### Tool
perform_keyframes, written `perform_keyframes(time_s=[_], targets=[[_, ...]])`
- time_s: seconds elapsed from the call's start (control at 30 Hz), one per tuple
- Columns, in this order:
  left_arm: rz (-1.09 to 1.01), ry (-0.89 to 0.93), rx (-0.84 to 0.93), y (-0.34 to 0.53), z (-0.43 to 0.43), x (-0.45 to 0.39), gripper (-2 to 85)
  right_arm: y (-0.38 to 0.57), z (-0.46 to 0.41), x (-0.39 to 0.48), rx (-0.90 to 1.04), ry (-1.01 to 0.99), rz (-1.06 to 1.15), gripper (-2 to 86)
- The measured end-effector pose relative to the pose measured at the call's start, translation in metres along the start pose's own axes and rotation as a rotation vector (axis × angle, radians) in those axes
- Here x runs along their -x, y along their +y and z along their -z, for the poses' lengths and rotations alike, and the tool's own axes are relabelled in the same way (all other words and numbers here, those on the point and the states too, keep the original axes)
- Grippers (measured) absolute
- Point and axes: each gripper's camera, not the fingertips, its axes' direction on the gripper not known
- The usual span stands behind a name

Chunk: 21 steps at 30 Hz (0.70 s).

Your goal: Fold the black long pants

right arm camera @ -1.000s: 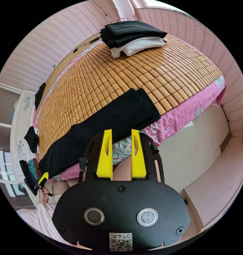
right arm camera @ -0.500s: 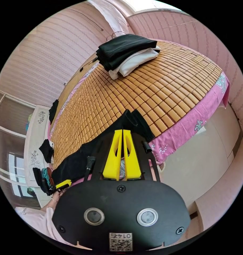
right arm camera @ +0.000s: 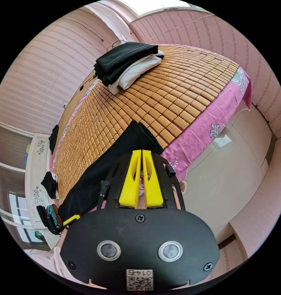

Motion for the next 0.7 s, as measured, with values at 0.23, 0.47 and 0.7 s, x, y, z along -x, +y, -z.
perform_keyframes(time_s=[0.23, 0.47, 0.7], targets=[[-0.085, -0.038, 0.031, 0.003, -0.034, -0.024, -0.9, -0.014, -0.015, 0.019, 0.119, 0.092, -0.04, 0.0], [-0.096, -0.02, -0.015, 0.01, -0.049, -0.041, -0.8, -0.02, 0.009, 0.139, 0.06, 0.159, 0.312, -0.2], [-0.297, -0.193, 0.002, -0.009, -0.075, -0.093, 3.9, 0.054, -0.077, 0.373, 0.43, 0.107, 1.157, -0.1]])
